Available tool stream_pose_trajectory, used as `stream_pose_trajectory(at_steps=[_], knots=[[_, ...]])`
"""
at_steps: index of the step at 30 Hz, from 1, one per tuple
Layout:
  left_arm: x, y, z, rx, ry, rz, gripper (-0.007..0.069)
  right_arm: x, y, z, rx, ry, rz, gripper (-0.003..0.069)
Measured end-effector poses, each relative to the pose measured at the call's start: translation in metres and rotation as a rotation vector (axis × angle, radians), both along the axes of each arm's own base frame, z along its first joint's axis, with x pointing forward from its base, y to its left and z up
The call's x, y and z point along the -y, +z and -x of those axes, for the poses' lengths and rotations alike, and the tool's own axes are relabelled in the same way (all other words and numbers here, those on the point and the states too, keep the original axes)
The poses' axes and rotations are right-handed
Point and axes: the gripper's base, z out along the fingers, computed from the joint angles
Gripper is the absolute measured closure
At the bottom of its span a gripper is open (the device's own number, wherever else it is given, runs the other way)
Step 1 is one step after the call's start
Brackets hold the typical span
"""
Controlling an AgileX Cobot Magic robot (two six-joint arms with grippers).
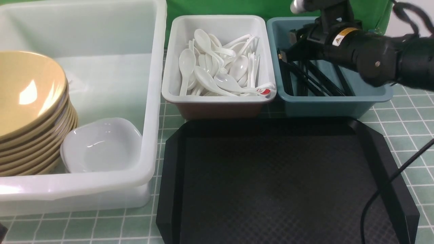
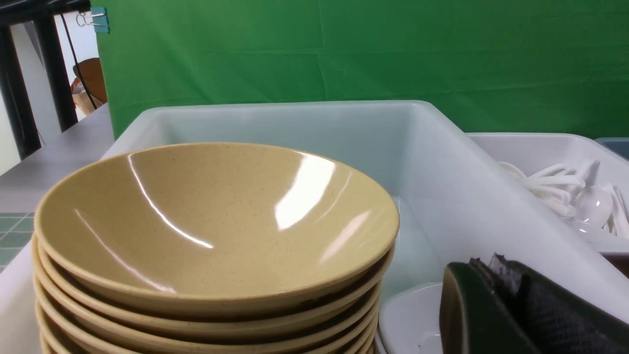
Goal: On blue table put chopsticks spoon bowls plates into blue grey white boxes.
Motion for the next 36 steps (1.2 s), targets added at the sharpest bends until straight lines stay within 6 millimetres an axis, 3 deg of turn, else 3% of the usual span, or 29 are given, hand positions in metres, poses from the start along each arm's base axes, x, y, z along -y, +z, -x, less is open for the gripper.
stream_pose_trajectory(at_steps=[3, 6, 7, 8, 10, 11, 12, 13, 14, 17, 18, 21, 24, 25, 27, 32, 36], knots=[[0.0, 0.0, 0.0, 0.0, 0.0, 0.0, 0.062, 0.008, 0.043, 0.033, -0.05, 0.02, 0.005, 0.0405], [0.0, 0.0, 0.0, 0.0, 0.0, 0.0, 0.062, 0.015, 0.093, 0.083, 0.033, 0.068, 0.016, 0.0521], [0.0, 0.0, 0.0, 0.0, 0.0, 0.0, 0.062, 0.014, 0.094, 0.088, 0.037, 0.077, 0.021, 0.0529], [0.0, 0.0, 0.0, 0.0, 0.0, 0.0, 0.062, 0.016, 0.108, 0.116, 0.099, 0.113, 0.039, 0.058], [0.0, 0.0, 0.0, 0.0, 0.0, 0.0, 0.062, 0.019, 0.118, 0.142, 0.16, 0.14, 0.042, 0.0613], [0.0, 0.0, 0.0, 0.0, 0.0, 0.0, 0.062, 0.027, 0.117, 0.172, 0.211, 0.157, 0.034, 0.0622], [0.0, 0.0, 0.0, 0.0, 0.0, 0.0, 0.062, 0.031, 0.108, 0.187, 0.216, 0.165, 0.037, 0.0622], [0.0, 0.0, 0.0, 0.0, 0.0, 0.0, 0.062, 0.032, 0.111, 0.19, 0.232, 0.164, 0.032, 0.0622], [0.0, 0.0, 0.0, -0.002, 0.001, 0.0, 0.062, 0.039, 0.092, 0.208, 0.241, 0.165, 0.03, 0.0622], [0.0, 0.0, 0.0, -0.003, 0.001, 0.0, 0.062, 0.051, 0.055, 0.231, 0.242, 0.156, 0.032, 0.0622], [0.0, 0.0, 0.0, -0.003, 0.001, 0.0, 0.062, 0.052, 0.05, 0.233, 0.239, 0.155, 0.033, 0.0622], [0.0, 0.0, 0.0, -0.003, 0.001, 0.0, 0.062, 0.06, 0.0, 0.249, 0.155, 0.151, 0.055, 0.0622], [0.0, 0.0, 0.0, -0.003, 0.001, 0.0, 0.062, 0.065, -0.04, 0.261, 0.022, 0.13, 0.029, 0.0621], [0.0, 0.0, 0.0, -0.003, 0.001, 0.0, 0.062, 0.066, -0.046, 0.263, 0.006, 0.128, 0.029, 0.0621], [0.0, 0.0, 0.0, -0.003, 0.001, 0.0, 0.062, 0.072, -0.078, 0.276, -0.091, 0.123, 0.054, 0.0621], [0.0, 0.0, 0.0, -0.003, 0.001, 0.0, 0.062, 0.082, -0.11, 0.295, -0.113, 0.114, 0.071, 0.0621], [0.0, -0.001, 0.0, -0.009, 0.003, 0.0, 0.062, 0.094, -0.104, 0.305, 0.016, 0.038, -0.004, 0.0621]])
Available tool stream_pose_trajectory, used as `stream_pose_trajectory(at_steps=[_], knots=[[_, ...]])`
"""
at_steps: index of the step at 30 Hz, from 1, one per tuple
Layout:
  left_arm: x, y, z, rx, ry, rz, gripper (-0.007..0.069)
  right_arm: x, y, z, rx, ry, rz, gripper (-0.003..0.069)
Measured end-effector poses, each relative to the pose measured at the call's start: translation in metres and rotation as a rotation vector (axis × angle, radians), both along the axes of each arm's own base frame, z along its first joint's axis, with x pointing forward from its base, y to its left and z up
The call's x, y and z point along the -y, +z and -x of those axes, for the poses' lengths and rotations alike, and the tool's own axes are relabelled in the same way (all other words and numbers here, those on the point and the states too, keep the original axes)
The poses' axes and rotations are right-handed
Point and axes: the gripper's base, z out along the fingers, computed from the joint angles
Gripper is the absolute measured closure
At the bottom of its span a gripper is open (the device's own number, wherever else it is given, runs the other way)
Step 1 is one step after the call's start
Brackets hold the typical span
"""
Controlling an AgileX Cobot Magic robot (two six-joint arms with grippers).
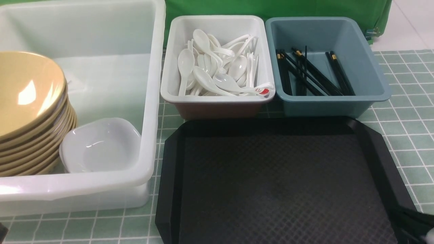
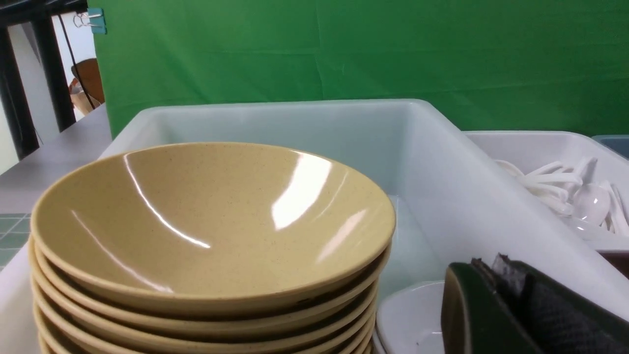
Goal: On blue table put chopsticks spoon bowls plates into blue grey white boxes.
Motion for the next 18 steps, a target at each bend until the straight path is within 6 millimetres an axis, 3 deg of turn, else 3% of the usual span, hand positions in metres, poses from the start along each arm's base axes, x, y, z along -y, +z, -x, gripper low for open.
stream_pose_trajectory(at_steps=[9, 18], knots=[[0.0, -0.001, 0.0, -0.007, 0.003, 0.0, 0.062, 0.028, 0.018, 0.026, 0.212, -0.258, -0.066, 0.0617], [-0.001, -0.001, 0.0, -0.016, 0.006, 0.0, 0.062, 0.037, 0.004, 0.041, 0.118, -0.409, -0.053, 0.0616]])
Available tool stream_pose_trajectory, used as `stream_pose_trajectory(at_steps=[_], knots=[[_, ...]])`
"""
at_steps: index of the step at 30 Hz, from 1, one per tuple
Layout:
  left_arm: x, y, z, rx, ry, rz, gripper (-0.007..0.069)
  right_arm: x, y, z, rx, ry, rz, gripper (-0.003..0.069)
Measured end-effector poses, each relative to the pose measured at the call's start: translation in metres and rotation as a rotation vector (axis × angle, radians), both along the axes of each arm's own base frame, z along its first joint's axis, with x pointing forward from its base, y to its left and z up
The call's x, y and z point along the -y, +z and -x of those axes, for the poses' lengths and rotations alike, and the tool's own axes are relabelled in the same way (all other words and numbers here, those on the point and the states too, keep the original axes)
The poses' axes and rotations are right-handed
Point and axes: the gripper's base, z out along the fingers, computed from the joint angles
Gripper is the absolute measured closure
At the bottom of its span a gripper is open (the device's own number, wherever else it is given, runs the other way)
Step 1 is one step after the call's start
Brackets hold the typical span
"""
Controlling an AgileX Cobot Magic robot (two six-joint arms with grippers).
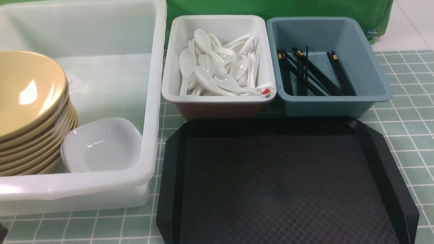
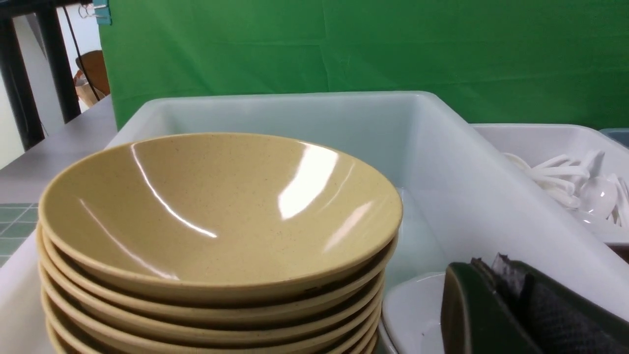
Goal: On blue table put chopsticks spoon bowls plates into blue grey white boxes.
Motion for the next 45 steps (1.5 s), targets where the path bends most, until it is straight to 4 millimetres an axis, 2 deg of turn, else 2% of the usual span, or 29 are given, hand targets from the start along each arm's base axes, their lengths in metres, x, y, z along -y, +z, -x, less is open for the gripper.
stream_pose_trajectory(at_steps=[32, 35, 36, 37, 45], knots=[[0.0, -0.006, 0.0, -0.014, 0.001, -0.001, 0.062, 0.001, -0.001, 0.0, -0.005, -0.012, -0.008, 0.061], [0.0, -0.027, 0.003, -0.015, 0.009, 0.032, 0.062, 0.001, -0.001, 0.0, -0.005, -0.013, -0.008, 0.061], [0.0, -0.028, 0.004, -0.01, 0.01, 0.036, 0.062, 0.001, -0.001, 0.0, -0.005, -0.013, -0.008, 0.061], [0.0, -0.039, 0.004, -0.014, 0.009, 0.075, 0.062, 0.001, -0.001, 0.0, -0.007, -0.014, -0.008, 0.061], [0.004, -0.079, -0.002, -0.066, -0.003, 0.148, 0.062, 0.001, -0.001, 0.0, -0.009, -0.015, -0.009, 0.061]])
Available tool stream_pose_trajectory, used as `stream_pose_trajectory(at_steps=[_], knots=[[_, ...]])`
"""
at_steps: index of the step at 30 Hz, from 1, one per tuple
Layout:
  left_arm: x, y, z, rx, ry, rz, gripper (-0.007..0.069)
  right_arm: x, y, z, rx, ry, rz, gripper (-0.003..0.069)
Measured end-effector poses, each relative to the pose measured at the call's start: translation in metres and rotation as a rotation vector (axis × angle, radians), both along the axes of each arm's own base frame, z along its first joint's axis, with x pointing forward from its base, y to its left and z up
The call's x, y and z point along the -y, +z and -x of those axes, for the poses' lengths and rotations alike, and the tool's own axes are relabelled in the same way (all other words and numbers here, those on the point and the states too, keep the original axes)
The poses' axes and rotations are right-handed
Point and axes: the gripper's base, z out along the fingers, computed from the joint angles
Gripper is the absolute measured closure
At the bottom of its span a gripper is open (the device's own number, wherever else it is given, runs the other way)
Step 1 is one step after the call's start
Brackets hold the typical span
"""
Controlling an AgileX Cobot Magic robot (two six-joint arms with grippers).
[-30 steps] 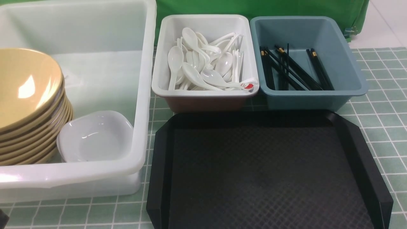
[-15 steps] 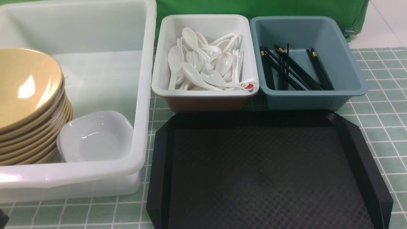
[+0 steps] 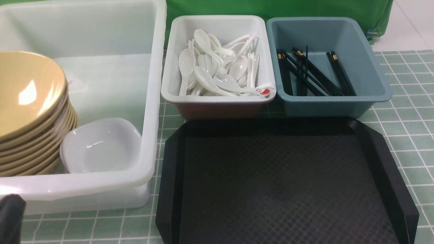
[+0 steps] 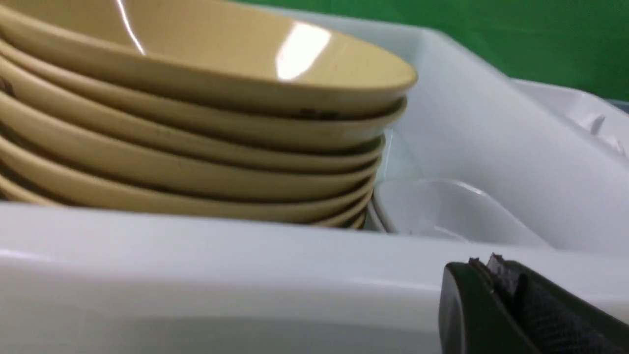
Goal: On blue table put chopsticks spoon bowls plates into blue grey white boxes.
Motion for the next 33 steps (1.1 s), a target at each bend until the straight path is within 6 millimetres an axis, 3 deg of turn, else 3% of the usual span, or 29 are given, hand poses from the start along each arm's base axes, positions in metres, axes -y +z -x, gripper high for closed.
stream_pose_trajectory(at_steps=[5, 33], knots=[[0.0023, -0.0127, 0.0024, -0.137, -0.03, -0.025, 0.062, 0.0, -0.0002, 0.0, -0.002, 0.0, -0.001, 0.061], [0.0028, -0.0128, 0.0025, -0.136, -0.041, -0.058, 0.062, 0.0, -0.0002, 0.0, -0.002, 0.0, 0.0, 0.0591]])
